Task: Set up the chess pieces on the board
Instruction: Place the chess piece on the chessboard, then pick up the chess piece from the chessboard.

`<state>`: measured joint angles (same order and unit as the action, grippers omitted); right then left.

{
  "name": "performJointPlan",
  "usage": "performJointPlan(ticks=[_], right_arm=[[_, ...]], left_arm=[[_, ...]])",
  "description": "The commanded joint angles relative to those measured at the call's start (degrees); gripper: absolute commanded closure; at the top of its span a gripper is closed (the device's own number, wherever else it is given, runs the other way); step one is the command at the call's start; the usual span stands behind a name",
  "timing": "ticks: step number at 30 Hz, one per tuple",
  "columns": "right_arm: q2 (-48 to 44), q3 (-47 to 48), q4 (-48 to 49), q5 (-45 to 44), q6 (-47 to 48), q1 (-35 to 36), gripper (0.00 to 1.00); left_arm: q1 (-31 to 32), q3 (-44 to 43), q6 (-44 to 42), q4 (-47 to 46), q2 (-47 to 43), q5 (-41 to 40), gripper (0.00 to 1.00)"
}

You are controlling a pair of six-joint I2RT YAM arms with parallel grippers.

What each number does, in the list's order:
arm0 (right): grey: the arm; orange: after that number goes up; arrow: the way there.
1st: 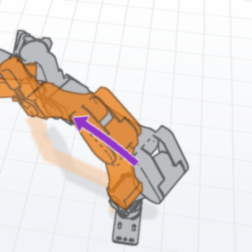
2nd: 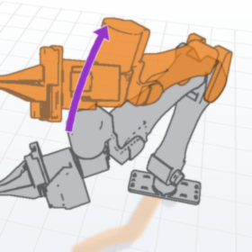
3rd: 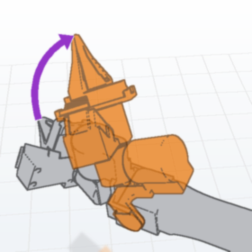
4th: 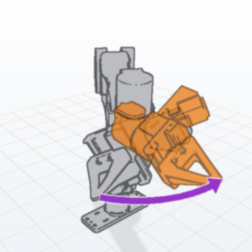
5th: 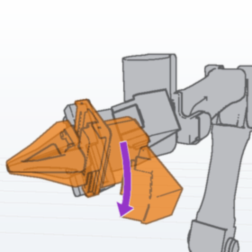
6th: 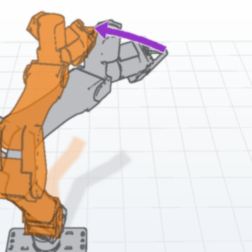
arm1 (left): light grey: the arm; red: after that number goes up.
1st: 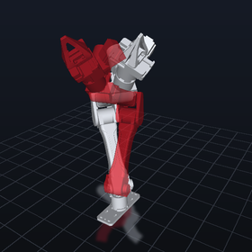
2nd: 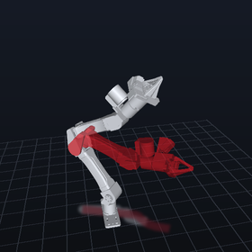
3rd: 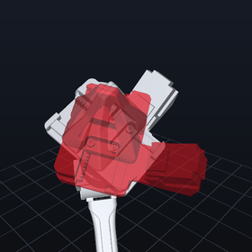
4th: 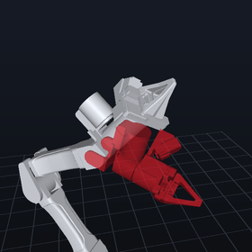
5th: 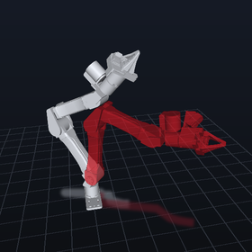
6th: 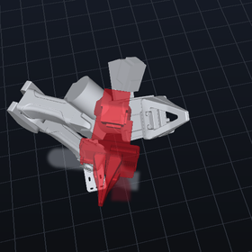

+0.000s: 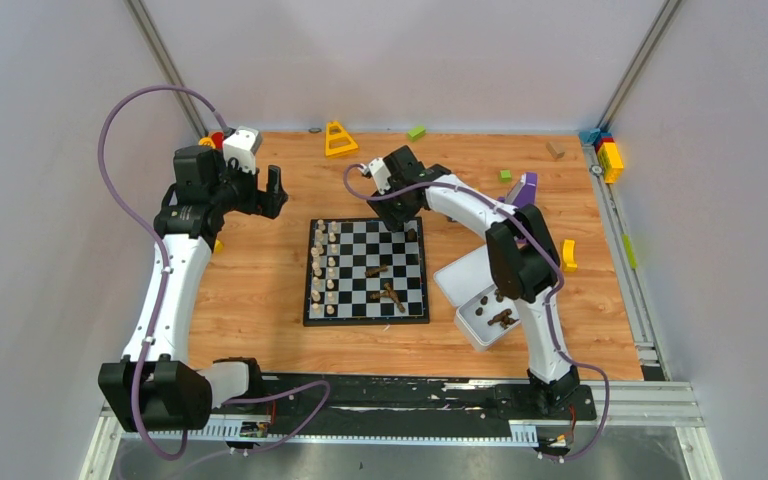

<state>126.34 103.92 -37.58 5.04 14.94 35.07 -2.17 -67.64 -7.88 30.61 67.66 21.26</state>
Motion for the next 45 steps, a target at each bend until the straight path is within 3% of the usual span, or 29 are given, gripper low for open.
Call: performJointPlan(ticks=[1,7,20,45], right_arm=[[-9.09,-0.93,0.58,4.51,1.29,-0.18,0.4],[-18.61,-9.7,0.74,11.85,6.32,1.48,0.35],[-30.16,-30.74,1.86,14.26,6.08,8.78,0.42],[-12.85,-17.89,3.48,9.51,12.2,10.03,0.44]], left_arm=[[-0.14,-0.23,-1.15,-1.83,-1.47,-0.26,0.0],[-0.14,-0.18,-1.39,-1.73,-1.89,-0.59,0.0],[-0.11,-1.56,-4.47,1.13,-3.65,-1.99,0.0],[-0.07,-1.78,-6.59,4.52,-6.22,-1.03,0.0]])
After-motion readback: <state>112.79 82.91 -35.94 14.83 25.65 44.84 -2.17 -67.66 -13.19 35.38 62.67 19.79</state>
